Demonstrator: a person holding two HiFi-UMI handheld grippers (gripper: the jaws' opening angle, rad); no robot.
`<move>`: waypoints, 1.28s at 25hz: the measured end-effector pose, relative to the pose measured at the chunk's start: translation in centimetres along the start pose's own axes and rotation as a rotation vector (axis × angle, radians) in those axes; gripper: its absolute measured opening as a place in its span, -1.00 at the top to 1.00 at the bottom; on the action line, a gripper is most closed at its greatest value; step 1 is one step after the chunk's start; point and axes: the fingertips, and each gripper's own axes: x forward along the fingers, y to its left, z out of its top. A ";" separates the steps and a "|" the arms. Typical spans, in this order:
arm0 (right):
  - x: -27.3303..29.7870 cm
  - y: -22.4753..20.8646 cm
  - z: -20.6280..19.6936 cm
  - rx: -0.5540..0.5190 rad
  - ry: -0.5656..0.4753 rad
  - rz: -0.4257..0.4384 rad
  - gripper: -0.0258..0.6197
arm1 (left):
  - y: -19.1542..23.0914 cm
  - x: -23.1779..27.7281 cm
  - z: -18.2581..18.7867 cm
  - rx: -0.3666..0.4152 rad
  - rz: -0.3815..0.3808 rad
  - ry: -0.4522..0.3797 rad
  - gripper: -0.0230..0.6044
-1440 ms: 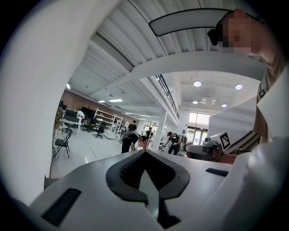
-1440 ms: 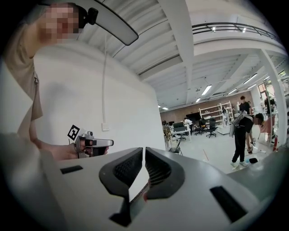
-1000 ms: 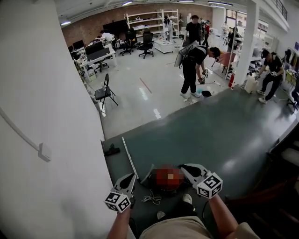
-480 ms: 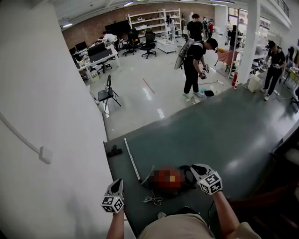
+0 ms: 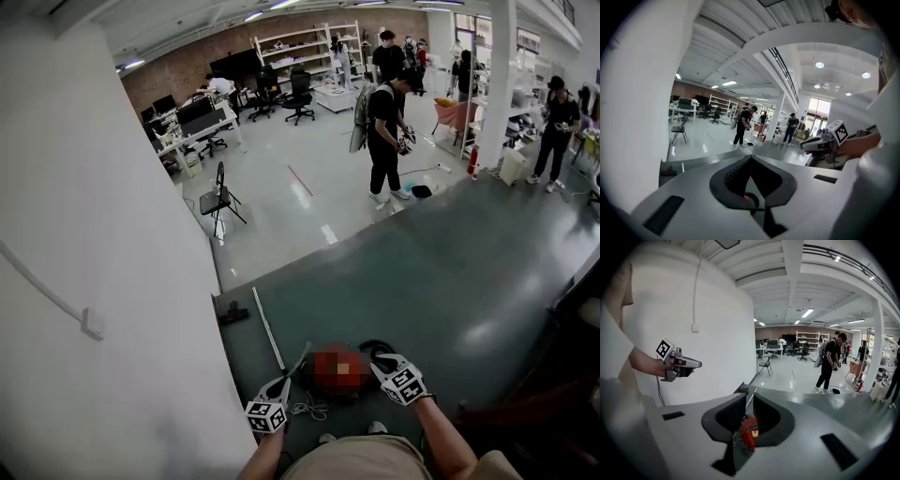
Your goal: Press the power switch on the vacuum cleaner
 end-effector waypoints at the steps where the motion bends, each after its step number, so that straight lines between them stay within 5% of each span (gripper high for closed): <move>1: 0.7 0.4 -0.4 -0.006 0.005 0.009 0.80 | -0.9 0.9 -0.2 0.005 -0.017 0.011 0.92; 11: 4.6 4.1 -2.0 0.054 -0.009 0.111 0.65 | -8.4 6.3 -2.2 0.058 -0.138 0.090 0.92; 17: 2.3 4.2 -1.9 0.065 -0.054 0.045 0.65 | -11.3 6.3 -2.7 0.063 -0.160 0.109 0.92; 19: 1.1 3.2 -1.2 0.089 -0.085 0.036 0.88 | -12.0 6.5 -2.4 0.052 -0.155 0.104 0.92; 32: -4.5 -1.2 3.9 0.221 -0.244 0.117 0.89 | -18.2 7.3 0.7 -0.037 -0.156 -0.025 0.92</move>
